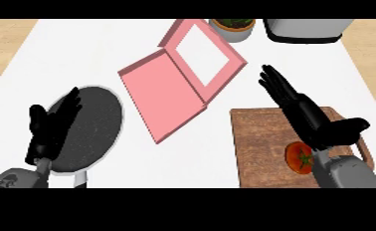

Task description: Pick the tomato from the cutting board and place it in the cardboard box

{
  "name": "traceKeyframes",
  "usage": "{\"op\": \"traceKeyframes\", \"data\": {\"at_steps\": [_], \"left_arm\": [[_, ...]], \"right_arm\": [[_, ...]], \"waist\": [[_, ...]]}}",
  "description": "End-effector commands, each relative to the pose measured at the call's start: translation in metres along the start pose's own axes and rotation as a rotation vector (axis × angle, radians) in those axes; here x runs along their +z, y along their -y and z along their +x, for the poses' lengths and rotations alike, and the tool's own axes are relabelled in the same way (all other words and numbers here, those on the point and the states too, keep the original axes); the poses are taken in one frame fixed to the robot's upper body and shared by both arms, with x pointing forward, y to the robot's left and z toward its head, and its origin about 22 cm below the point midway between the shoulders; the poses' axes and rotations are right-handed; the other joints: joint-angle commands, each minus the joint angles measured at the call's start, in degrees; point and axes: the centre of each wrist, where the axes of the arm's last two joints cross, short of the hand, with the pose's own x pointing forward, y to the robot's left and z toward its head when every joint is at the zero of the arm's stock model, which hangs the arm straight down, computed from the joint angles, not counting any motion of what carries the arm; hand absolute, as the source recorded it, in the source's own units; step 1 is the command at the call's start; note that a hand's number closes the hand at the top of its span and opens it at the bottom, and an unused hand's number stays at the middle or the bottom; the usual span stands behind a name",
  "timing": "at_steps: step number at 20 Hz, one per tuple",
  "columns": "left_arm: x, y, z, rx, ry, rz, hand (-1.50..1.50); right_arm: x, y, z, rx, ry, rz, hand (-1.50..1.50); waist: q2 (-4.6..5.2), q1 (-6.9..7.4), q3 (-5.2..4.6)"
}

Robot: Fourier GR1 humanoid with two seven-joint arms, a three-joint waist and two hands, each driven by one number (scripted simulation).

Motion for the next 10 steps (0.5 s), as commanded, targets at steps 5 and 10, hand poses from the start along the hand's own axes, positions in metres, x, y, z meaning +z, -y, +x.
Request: {"op": "traceKeyframes", "data": {"at_steps": [5,10], "left_arm": [[-0.002,-0.004,0.059,-0.140,0.388,-0.065,0.00],[0.010,0.001,0.075,-0.169,0.496,-0.171,0.00]], "right_arm": [[0.038,0.072,0.099,0.331,0.417,-0.309,-1.50],[0.116,0.127,0.099,0.677,0.305,-0.469,-1.50]], "waist": [[-2.20,-8.10,1.03],[-0.34,-6.58,1.24]]}}
